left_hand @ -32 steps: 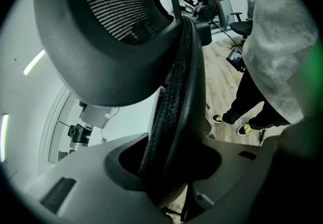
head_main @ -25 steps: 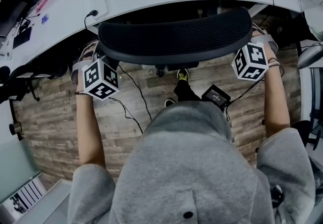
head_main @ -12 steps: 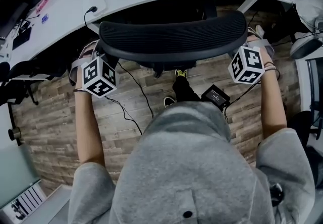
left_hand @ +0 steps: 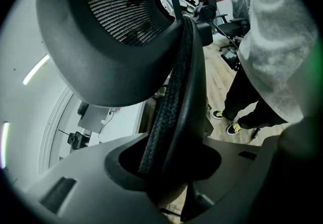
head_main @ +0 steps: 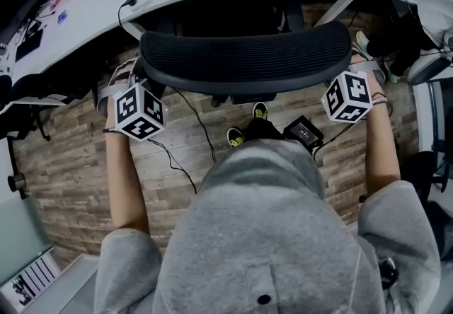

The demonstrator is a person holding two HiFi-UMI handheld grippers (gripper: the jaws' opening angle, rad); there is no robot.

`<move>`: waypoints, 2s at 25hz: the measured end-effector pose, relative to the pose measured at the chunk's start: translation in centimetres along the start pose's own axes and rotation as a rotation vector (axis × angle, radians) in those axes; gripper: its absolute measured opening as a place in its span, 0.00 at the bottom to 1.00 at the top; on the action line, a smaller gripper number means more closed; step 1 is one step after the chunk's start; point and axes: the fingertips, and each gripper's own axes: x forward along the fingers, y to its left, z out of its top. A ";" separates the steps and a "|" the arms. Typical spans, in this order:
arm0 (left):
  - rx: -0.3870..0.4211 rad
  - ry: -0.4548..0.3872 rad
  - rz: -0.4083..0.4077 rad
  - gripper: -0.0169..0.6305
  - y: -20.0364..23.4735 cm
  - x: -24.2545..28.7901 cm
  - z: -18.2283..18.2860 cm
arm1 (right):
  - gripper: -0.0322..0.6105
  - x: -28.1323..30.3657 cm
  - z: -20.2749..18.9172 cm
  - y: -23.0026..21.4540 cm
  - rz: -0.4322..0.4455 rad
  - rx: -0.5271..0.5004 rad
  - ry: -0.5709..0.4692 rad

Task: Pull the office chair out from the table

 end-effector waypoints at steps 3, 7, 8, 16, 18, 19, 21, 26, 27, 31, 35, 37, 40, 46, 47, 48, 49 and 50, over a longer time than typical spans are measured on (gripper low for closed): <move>-0.010 0.008 0.001 0.29 -0.8 -0.5 0.0 | 0.22 -0.3 0.0 0.3 0.003 -0.008 -0.006; -0.028 0.022 0.002 0.29 -1.8 -1.2 0.2 | 0.22 -0.6 -0.1 0.6 0.012 -0.022 -0.020; -0.032 0.025 0.003 0.29 -2.0 -1.4 0.3 | 0.22 -0.7 -0.1 0.6 0.014 -0.026 -0.023; -0.067 0.044 0.027 0.29 -4.6 -3.6 0.5 | 0.22 -1.9 -0.1 2.1 0.031 -0.062 -0.040; -0.072 0.047 0.033 0.29 -5.1 -4.0 0.5 | 0.22 -2.2 -0.1 2.5 0.032 -0.068 -0.042; -0.074 0.050 0.033 0.29 -5.4 -4.3 0.5 | 0.22 -2.3 0.1 2.6 0.033 -0.070 -0.045; -0.081 0.058 0.033 0.29 -6.1 -4.9 0.3 | 0.22 -2.6 0.4 3.0 0.041 -0.079 -0.051; -0.096 0.056 0.045 0.29 -8.2 -6.2 1.0 | 0.22 -3.8 0.0 4.6 0.049 -0.099 -0.066; -0.096 0.056 0.044 0.29 -8.6 -6.4 1.1 | 0.22 -4.1 0.0 4.9 0.051 -0.101 -0.066; -0.100 0.061 0.041 0.29 -10.4 -7.5 1.2 | 0.21 -5.4 0.1 6.6 0.048 -0.109 -0.072; -0.102 0.067 0.042 0.29 -12.7 -9.1 1.2 | 0.21 -7.0 0.4 8.7 0.040 -0.116 -0.082; -0.102 0.067 0.041 0.29 -14.0 -9.9 1.3 | 0.21 -8.0 0.5 9.9 0.035 -0.117 -0.088; -0.101 0.067 0.044 0.29 -15.6 -11.3 1.4 | 0.21 -9.5 0.9 11.4 0.023 -0.121 -0.101; -0.110 0.072 0.050 0.29 -19.8 -14.3 1.9 | 0.21 -12.8 1.2 15.3 0.008 -0.125 -0.113; -0.111 0.072 0.052 0.29 -20.5 -14.7 2.1 | 0.21 -13.4 1.1 15.9 0.008 -0.126 -0.115; -0.111 0.073 0.052 0.29 -21.0 -15.1 2.2 | 0.21 -13.8 1.0 16.4 0.008 -0.127 -0.117; -0.112 0.073 0.051 0.29 -21.5 -15.4 2.4 | 0.21 -14.2 1.0 16.9 0.009 -0.128 -0.118; -0.113 0.073 0.051 0.30 -22.0 -15.7 2.5 | 0.21 -14.5 0.9 17.3 0.010 -0.128 -0.119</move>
